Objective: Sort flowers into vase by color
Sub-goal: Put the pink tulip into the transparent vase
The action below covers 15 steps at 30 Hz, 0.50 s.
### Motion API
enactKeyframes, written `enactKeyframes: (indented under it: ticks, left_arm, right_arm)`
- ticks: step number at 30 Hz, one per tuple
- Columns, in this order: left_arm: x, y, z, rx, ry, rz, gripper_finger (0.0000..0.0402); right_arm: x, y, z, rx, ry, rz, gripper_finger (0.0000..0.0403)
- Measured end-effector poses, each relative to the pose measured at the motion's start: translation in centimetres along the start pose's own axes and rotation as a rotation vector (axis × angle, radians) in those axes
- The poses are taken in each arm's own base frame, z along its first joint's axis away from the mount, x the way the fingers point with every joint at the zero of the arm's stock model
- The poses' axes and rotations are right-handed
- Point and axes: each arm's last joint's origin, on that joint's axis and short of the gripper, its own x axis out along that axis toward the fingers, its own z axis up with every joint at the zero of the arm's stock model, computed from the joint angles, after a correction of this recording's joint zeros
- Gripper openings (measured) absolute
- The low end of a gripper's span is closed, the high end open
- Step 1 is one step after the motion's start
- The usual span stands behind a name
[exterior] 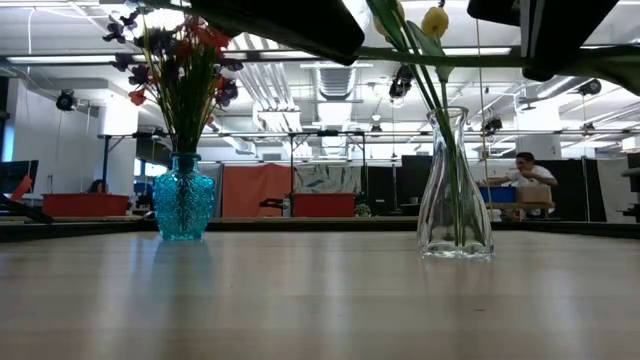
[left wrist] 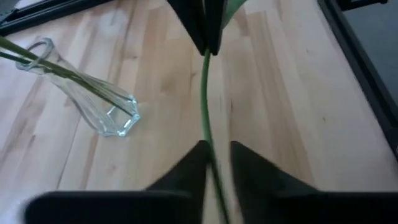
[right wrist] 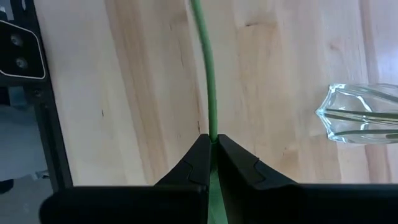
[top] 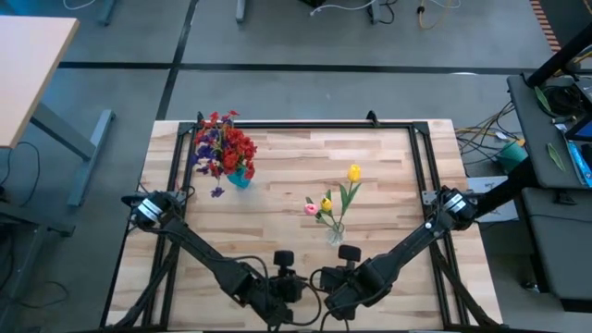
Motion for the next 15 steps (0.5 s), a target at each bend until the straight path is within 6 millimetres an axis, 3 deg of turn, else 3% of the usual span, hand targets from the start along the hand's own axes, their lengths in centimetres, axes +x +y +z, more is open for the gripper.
enactKeyframes:
  ticks: [2, 8, 15]
  left_arm:
    - [0.0, 0.0, 0.1, -0.004, -0.003, -0.005, 0.0016]
    - [0.0, 0.0, 0.1, -0.006, -0.005, -0.002, 0.0002]
    - [-1.2, -1.2, -0.6, -0.011, -0.069, 0.124, 0.0001]
  right_arm:
    - [0.0, 0.0, 0.0, -0.001, 0.0, 0.001, 0.0013]
    - [-0.5, 0.2, 0.2, 0.001, -0.006, 0.018, 0.0023]
    - [-2.5, 0.6, 1.4, 0.005, -0.069, 0.056, 0.0118]
